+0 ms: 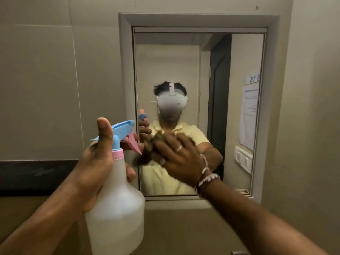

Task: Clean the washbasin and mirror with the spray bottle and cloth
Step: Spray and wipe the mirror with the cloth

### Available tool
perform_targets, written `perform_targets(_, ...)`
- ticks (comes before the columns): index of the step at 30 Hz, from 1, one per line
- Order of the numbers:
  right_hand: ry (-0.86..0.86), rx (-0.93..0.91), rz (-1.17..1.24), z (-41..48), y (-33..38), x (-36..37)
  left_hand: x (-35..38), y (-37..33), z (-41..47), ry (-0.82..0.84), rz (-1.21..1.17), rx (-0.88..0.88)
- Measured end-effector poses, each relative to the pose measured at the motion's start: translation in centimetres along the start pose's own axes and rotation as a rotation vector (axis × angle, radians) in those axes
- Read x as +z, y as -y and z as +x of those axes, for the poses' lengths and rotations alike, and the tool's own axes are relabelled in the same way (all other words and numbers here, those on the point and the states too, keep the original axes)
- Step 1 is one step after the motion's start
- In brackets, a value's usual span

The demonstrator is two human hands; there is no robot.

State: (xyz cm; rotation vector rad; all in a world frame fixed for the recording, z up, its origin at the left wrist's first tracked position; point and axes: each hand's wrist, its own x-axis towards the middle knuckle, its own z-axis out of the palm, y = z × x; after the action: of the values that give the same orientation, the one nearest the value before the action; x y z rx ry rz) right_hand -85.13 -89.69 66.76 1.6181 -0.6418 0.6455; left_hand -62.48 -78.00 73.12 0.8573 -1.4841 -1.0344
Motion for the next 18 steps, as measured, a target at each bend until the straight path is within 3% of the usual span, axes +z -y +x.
perform_targets(6,-0.064,0.218,-0.258,12.5,-13.2,-1.9,0.6,-0.8,0.6,0.002,-0.013,0.029)
perform_targets(10,-0.112,0.37,-0.259,15.1,-16.9,-3.9,0.4,-0.7,0.5,-0.013,-0.008,0.041)
perform_targets(13,-0.041,0.269,-0.251,11.0,-14.4,-4.2,0.1,-0.4,0.2,0.008,-0.028,0.034)
perform_targets(18,0.073,-0.149,-0.032,-4.4,-5.2,-5.6,0.5,0.1,-0.3,0.05,-0.029,0.033)
